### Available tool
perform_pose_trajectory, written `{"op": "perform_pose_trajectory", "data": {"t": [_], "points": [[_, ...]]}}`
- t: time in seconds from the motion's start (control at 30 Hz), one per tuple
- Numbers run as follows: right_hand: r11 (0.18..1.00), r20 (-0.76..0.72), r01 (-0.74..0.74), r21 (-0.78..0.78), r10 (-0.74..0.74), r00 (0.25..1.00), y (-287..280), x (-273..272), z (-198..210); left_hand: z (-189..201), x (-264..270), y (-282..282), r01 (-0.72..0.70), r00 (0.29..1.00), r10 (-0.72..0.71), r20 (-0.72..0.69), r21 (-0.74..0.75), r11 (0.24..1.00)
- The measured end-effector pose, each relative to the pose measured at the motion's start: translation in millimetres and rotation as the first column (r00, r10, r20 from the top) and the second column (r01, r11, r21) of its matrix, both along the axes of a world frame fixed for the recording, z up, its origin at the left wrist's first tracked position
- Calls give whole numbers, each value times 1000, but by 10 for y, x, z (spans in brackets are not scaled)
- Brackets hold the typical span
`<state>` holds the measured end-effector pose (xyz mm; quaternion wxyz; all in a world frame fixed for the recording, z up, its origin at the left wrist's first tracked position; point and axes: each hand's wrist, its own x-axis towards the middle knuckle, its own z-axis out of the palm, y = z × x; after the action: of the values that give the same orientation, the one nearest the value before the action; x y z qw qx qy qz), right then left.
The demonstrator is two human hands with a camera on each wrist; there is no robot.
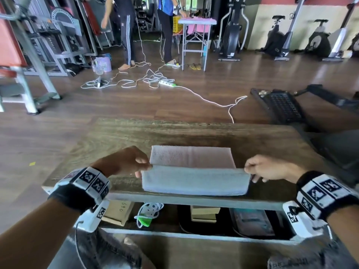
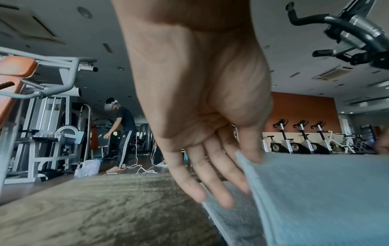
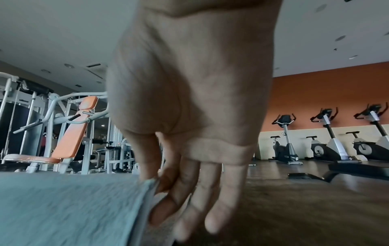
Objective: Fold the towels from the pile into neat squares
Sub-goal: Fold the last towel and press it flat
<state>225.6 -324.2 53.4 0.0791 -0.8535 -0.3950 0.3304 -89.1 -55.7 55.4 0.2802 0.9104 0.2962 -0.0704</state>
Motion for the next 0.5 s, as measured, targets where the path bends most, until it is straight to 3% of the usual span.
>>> {"op": "perform_pose_trajectory", "data": {"t": [0.1,0.2,0.4,0.5], "points": [[973,96,48,224,-71,993,186,72,-112,-168,161,124,-189,974,175,146,90,978],[923,204,77,376,-163,965,417,148,-217,-299,345,265,-263,929,216,300,127,956],[909,315,156,387,-290,904,850,368,-478,-500,717,529,-334,897,253,364,181,925],[902,315,168,397,-306,898,1012,469,-653,-637,863,665,-351,906,282,317,186,918]]}}
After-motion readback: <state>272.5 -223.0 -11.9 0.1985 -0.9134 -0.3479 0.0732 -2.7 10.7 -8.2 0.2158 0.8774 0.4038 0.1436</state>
